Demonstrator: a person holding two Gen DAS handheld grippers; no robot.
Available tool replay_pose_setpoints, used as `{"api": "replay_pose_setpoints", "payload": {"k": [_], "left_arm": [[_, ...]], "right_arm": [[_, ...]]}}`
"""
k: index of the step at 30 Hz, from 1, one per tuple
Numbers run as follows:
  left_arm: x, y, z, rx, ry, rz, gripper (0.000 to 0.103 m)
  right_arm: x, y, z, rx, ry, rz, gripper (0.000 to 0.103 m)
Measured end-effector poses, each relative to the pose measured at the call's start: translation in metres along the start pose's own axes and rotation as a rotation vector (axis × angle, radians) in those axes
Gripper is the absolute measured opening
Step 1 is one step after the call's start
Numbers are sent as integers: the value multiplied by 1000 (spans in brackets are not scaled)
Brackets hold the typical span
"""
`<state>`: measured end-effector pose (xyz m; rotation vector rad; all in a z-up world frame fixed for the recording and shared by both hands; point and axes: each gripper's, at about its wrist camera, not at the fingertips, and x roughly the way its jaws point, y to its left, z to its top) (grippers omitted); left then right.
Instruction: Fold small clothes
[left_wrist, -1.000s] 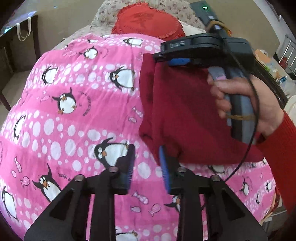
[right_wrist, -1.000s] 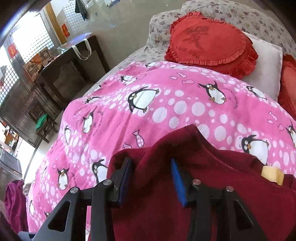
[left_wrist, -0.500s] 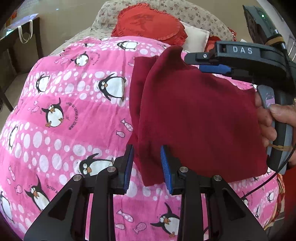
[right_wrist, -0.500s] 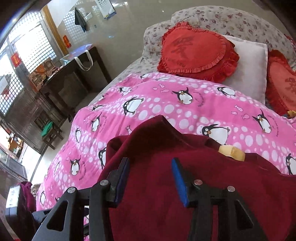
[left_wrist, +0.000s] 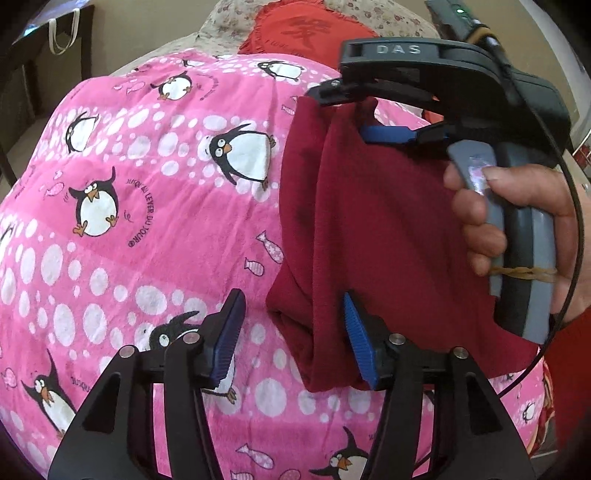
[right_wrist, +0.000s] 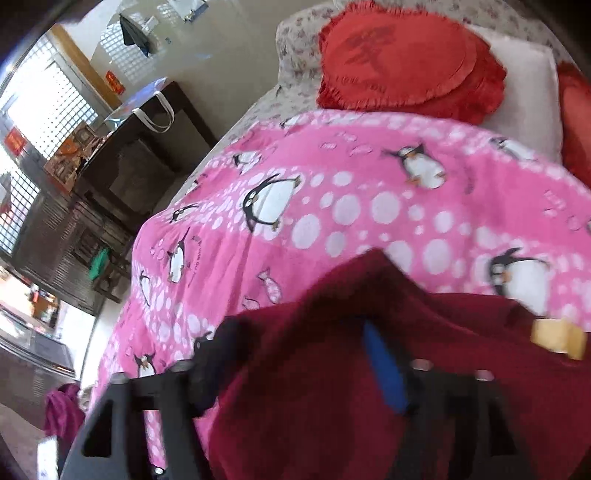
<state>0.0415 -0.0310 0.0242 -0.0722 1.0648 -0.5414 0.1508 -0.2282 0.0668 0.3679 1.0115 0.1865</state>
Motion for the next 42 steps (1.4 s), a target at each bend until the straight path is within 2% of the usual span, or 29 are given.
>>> {"api": "replay_pose_setpoints", "payload": {"k": [5,13,18,22,30,32,33,34,35,36,37,39,42], "left_arm": [[2,2,1,-5,2,-8,55],[-1,3,-9,-25,-8,-14,57],[-9,7,-17,-44,-17,-10,57],[-17,15,-22,-60,-27,-28,57],[-23,18,-26,-69,-30,-65,60],[-25,18,-27,-75,-32,-73,60],[-27,18,-26,-75,-34,-79,60],[-29,18,-26,-72,-38,-83,61],[-31,18,-24,-66,-44,-88,65],[-33,18,-24,-60,-50,-95,67],[-36,18,-21,-57,-58,-112,71],[-39,19,-16,-70,-74,-168,75],[-42,13,-4,-79,-105,-233,81]], "right_arm": [[-5,13,2,-37,17,-57,74],[-33,34,-17,-31,7,-4,75],[-12,54,-25,-105,60,-95,75],[-1,58,-24,-123,48,-138,84],[23,62,-23,-195,57,-311,88],[27,64,-25,-243,53,-332,83],[26,63,-25,-253,43,-337,67],[22,60,-26,-260,31,-342,56],[13,54,-28,-259,22,-305,50],[6,48,-27,-246,18,-268,37],[-4,40,-26,-222,17,-222,29],[-23,26,-24,-155,1,-118,20],[-41,9,-23,-75,-11,-11,18]]}}
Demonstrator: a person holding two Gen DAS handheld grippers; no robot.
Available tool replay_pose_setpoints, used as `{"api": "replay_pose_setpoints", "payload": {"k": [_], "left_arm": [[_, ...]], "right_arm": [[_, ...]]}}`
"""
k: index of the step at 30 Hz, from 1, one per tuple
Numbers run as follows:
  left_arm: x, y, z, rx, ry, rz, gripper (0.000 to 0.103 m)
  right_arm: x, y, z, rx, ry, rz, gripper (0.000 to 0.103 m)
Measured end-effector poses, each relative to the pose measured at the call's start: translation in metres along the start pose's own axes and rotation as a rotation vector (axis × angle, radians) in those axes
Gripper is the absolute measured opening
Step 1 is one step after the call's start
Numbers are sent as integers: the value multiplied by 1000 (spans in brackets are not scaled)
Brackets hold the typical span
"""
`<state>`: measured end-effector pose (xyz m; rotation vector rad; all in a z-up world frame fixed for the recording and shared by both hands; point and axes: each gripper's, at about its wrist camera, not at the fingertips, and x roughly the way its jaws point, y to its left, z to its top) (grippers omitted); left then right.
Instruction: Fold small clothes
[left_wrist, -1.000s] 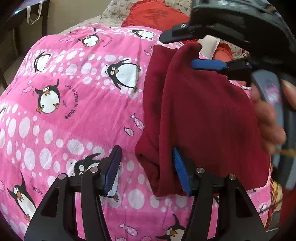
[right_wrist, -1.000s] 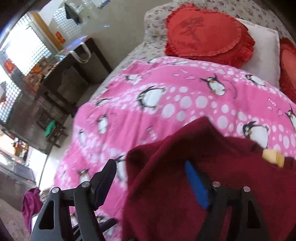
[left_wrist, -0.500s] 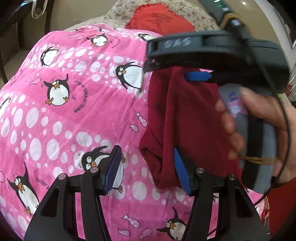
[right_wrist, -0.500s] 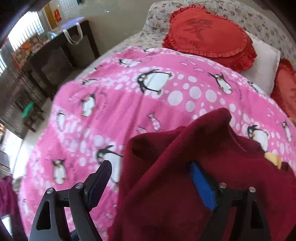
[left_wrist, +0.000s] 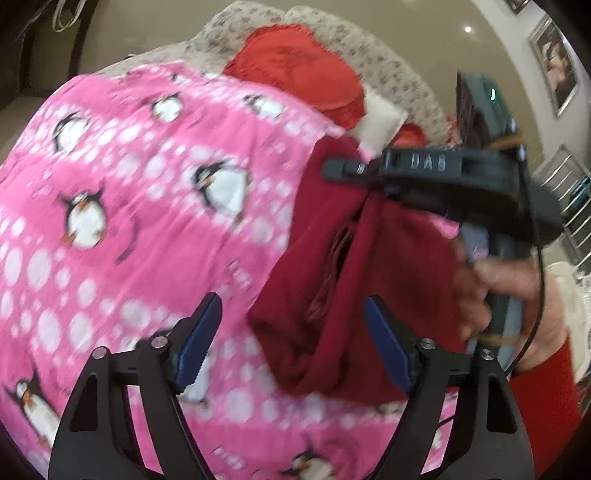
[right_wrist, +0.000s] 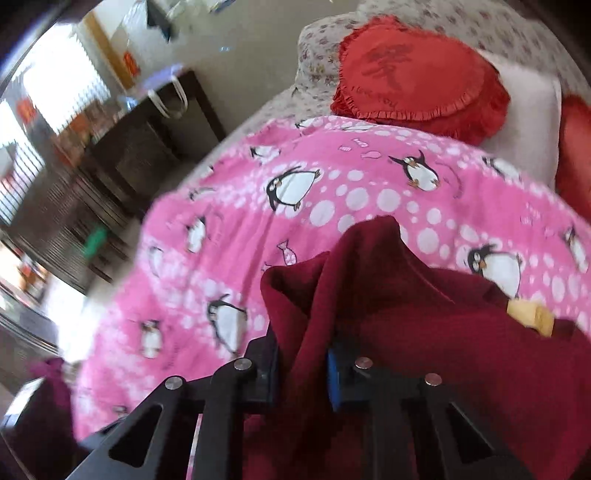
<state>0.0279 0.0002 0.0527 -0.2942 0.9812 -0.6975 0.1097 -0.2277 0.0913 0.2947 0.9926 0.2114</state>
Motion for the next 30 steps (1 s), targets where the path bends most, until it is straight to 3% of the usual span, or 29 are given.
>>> {"api": "replay_pose_setpoints", "payload": {"k": [2,6,9,12,16,18,22,24,30], "left_arm": [[8,-11,7,42,10,-12,82],[34,-19,15,87,52,35,82],[53,-9,18,41,94,46,82],[59,3,18,-29,107,8,81],[56,0,11,3,84,31,67],[58,-4,11,18,78,52,66],[61,-6,11,2,80,62,64],[62,-9,11,-1,80,67,60],[44,-33,9,71,59,126,33]], "right_arm": [[-2,-5,-1,21,0,22,18],[-2,-2,-4,18,1,34,18],[0,-1,-3,9,6,32,18],[6,-4,-1,15,20,30,18],[17,2,2,5,38,-8,22],[23,7,4,-3,56,-43,31],[33,19,6,-54,69,-120,33],[32,16,6,-48,60,-110,33],[8,0,-4,20,-9,1,20]]}}
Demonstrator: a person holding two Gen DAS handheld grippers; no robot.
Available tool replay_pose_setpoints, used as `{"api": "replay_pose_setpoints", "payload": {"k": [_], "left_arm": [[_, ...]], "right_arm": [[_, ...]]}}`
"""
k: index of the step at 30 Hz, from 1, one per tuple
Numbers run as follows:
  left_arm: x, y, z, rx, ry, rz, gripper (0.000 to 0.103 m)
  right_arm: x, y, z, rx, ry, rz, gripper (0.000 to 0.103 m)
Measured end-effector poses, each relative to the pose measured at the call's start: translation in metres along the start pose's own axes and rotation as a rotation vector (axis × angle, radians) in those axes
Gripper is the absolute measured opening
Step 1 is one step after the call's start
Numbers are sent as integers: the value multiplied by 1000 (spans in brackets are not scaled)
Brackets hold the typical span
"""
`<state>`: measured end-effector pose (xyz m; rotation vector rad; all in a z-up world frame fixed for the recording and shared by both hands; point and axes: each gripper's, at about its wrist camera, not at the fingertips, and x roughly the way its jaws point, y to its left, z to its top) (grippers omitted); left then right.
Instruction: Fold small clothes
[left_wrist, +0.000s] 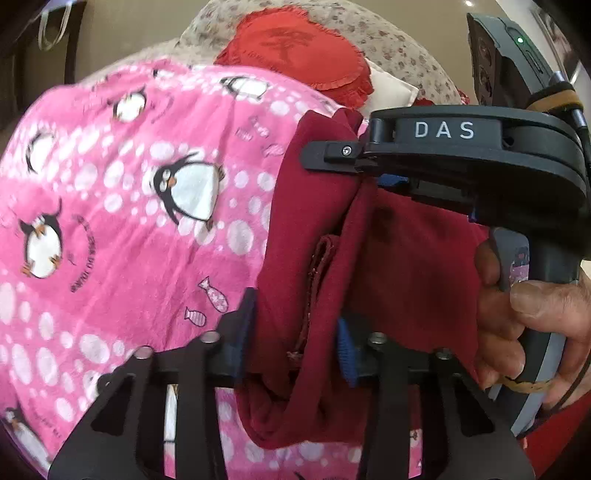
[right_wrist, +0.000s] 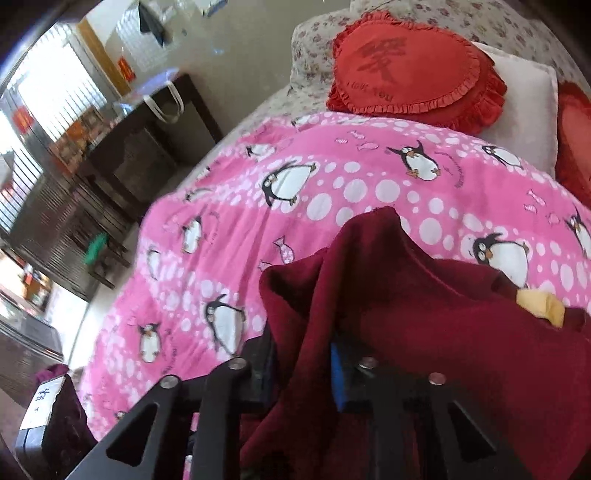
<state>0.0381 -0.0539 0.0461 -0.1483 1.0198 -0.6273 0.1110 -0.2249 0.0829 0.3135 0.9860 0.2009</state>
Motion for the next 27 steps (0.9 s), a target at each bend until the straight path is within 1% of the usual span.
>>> {"api": "replay_pose_setpoints", "payload": {"k": [1,5,8,11,13,15,19,21,24,27], "left_arm": [[-4,-5,0,11,-4,6,30],[-25,-36,2,62,-33,15,27],[-40,-61,3,102,-51,3,25],[-50,-92,4,148,-62,-27,24],[-51,-114,8,185,-61,-56,24],[-52,-145,8,236,-60,-87,23],[-40,-202,5,329,-37,-146,23],[-32,-223,-1,363,-18,-159,23],[-6,-251,-10,389,32,-168,23],[20,-268,-23,405,80,-155,17]], "right_arm": [[-7,-3,-1,8,-10,20,20],[-35,-8,-5,28,-56,67,19],[-61,-16,-7,43,-98,97,19],[-89,-28,-11,57,-141,110,18],[-111,-43,-15,78,-175,121,17],[-134,-62,-21,104,-208,133,17],[-174,-102,-40,155,-270,121,16],[-189,-128,-53,198,-292,110,16],[-199,-161,-74,269,-294,99,16],[-199,-188,-94,326,-277,76,16]]}}
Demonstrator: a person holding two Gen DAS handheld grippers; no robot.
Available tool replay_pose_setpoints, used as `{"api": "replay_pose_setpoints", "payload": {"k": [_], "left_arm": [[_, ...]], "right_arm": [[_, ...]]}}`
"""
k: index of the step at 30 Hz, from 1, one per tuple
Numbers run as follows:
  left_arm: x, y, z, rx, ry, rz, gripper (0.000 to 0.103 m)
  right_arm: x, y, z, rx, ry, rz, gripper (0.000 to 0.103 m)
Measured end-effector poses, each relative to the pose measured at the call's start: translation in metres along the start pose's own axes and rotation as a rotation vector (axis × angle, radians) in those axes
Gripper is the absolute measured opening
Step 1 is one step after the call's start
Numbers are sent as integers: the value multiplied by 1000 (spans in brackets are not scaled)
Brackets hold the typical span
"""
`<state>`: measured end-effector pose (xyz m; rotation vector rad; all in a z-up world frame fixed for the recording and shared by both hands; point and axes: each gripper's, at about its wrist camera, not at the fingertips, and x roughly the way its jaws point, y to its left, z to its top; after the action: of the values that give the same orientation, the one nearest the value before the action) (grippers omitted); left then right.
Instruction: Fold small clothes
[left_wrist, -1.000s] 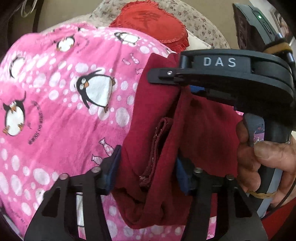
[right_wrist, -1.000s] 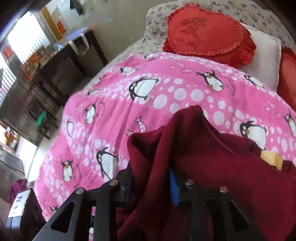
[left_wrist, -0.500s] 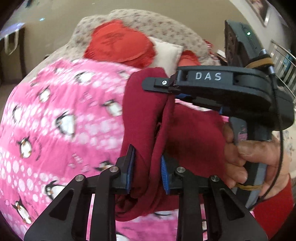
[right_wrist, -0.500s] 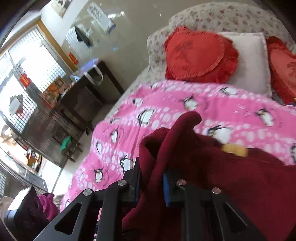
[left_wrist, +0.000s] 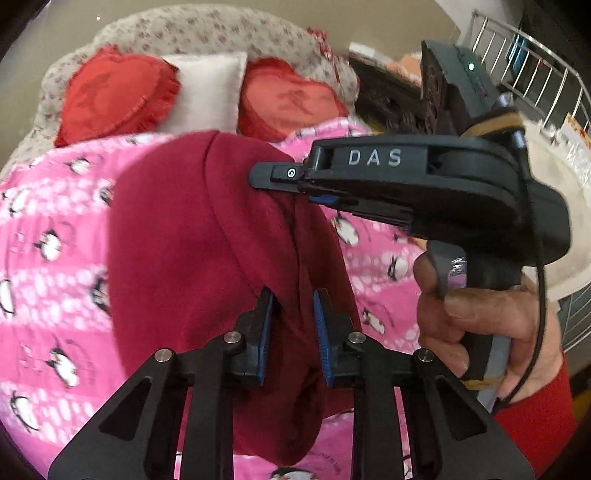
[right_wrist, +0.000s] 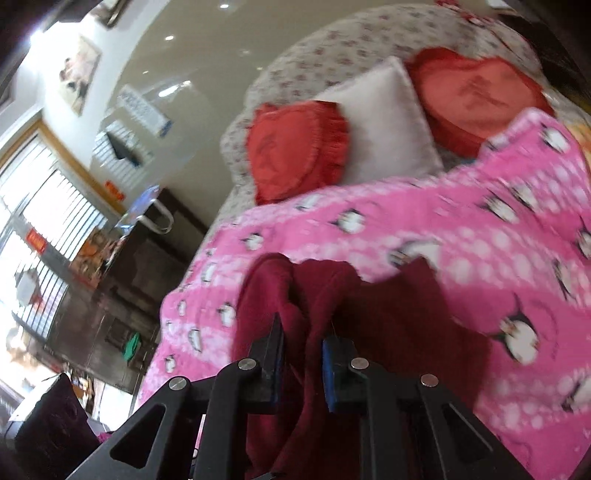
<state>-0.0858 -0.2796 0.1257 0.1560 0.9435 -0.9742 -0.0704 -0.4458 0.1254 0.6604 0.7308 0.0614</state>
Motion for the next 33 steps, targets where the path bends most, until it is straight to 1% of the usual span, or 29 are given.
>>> {"api": "replay_pose_setpoints", "payload": {"k": [2,5,7,8,12,13,14,15,16,17,18,19,21,23,26,28,30,33], "left_arm": [[12,-8,-2,4,25,11,16],[26,-11,-5,8,54,28,16],[28,-15,-6,21,57,39,16],[24,-19,-13,28,56,44,16],[18,-23,-19,38,62,62,16],[15,-24,-21,34,63,63,16],[12,-24,-22,33,67,66,18],[10,-25,-22,35,70,67,18],[10,-21,-18,38,73,68,22],[5,-21,-19,42,73,65,31],[-1,-21,-20,42,69,59,38],[-11,-20,-19,35,57,39,48],[-26,-15,-21,16,30,9,53],[-40,-5,-21,-2,-5,25,61],[-50,15,-24,-39,-44,84,62],[-50,31,-27,-82,-42,92,62],[-44,43,-32,-118,-15,86,62],[-28,49,-44,-126,47,81,62]], "right_arm": [[0,-19,-5,40,10,-10,16],[5,-37,-13,80,29,-21,16],[6,-44,-17,97,31,-20,16],[7,-47,-19,106,31,-15,16],[8,-51,-21,134,36,-4,16],[7,-51,-21,138,39,-6,20],[5,-51,-23,148,41,-6,22],[2,-52,-23,159,43,-11,27],[0,-52,-24,164,43,-13,35],[-5,-51,-26,167,42,-9,40],[-8,-51,-28,171,43,-1,47],[-11,-51,-29,175,42,6,49],[-16,-48,-33,176,44,8,49],[-20,-47,-36,177,40,11,49],[-23,-49,-37,192,24,19,54],[-23,-50,-36,203,12,30,60],[-20,-52,-35,212,15,38,62],[-10,-51,-30,213,11,59,64]]}}
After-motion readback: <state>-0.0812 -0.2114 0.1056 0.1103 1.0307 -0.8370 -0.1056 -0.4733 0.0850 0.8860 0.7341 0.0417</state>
